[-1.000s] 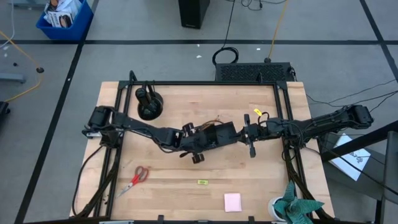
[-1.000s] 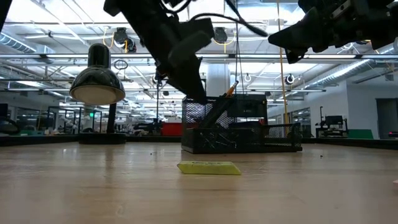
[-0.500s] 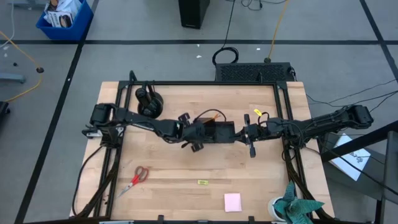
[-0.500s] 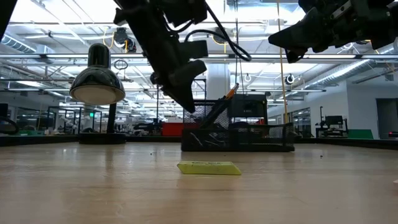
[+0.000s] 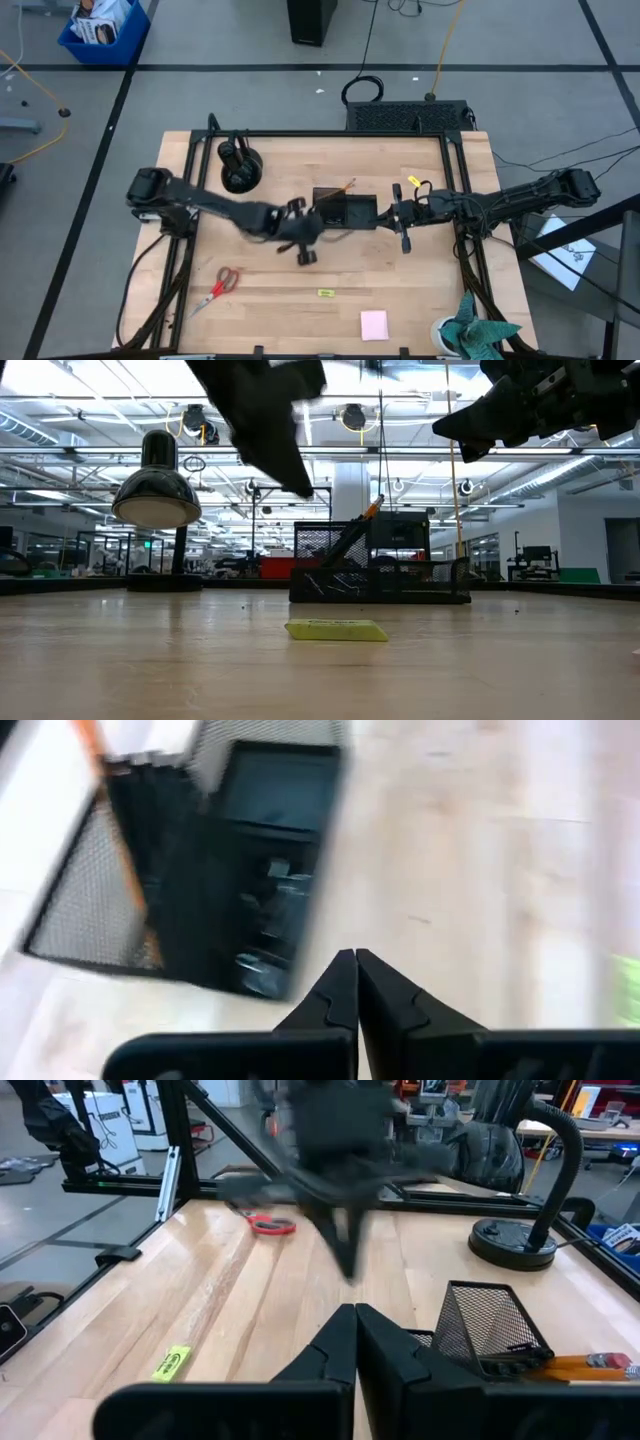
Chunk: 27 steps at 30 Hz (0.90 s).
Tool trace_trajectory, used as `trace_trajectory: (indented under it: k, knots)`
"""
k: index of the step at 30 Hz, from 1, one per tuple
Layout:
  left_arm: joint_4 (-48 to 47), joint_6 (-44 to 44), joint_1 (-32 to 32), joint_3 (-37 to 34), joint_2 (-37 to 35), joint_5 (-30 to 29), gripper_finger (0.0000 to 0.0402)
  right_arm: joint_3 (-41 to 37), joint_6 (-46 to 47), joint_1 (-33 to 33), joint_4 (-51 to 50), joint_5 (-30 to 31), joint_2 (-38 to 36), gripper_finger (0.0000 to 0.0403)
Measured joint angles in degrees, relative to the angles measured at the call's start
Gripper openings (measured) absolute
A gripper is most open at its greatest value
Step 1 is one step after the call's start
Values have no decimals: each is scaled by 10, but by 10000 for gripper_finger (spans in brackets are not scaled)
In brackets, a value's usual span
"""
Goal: Pick and place office supplies into organizer
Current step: Put the yellow eraser into the black desk organizer
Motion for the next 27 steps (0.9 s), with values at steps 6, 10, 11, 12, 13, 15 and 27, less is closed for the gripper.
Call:
trace_trajectory:
  k: [6, 10, 11, 12, 13, 15, 27]
  knots:
    - [-52, -75, -114, 0, -32, -71, 2, 0, 0, 0, -1, 0, 0, 0]
    - [-52, -112, -173, 0, -26, -139, 4, 0, 4, 0, -1, 0, 0, 0]
    - [-48, -113, -187, 0, -22, -161, 2, 0, 4, 0, -1, 0, 0, 0]
    - [-44, -109, -202, -4, -20, -184, 2, 0, 4, 0, -1, 0, 0, 0]
    - [-41, -107, -215, -12, -19, -207, 2, 0, 5, 0, -1, 0, 0, 0]
    - [-18, -107, -235, -27, -20, -242, 4, 0, 14, 1, 0, 0, 0, 0]
    - [91, -246, -284, -196, -36, -300, 4, 0, 8, 32, 27, 42, 16, 0]
